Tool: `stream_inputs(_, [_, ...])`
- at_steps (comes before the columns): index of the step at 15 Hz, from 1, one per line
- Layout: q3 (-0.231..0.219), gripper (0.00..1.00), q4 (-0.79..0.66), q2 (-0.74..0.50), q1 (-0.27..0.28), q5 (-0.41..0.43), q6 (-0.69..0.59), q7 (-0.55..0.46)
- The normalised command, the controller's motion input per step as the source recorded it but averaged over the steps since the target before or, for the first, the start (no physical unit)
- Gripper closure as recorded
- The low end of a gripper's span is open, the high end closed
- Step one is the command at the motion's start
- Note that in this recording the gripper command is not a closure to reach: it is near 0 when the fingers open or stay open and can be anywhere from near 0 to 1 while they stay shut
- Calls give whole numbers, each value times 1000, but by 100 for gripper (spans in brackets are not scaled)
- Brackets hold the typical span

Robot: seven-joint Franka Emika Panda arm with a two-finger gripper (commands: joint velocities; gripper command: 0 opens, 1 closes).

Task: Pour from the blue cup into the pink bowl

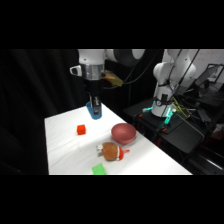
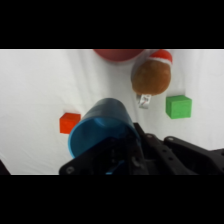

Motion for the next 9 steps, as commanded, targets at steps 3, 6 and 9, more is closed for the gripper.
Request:
stream_inputs(3, [193, 9, -508, -569, -158, 454, 23, -512])
stream_inputs(6, [101, 9, -470, -445, -140, 372, -38, -449])
stream_inputs(9, [30, 9, -413, -306, -123, 417, -60, -519])
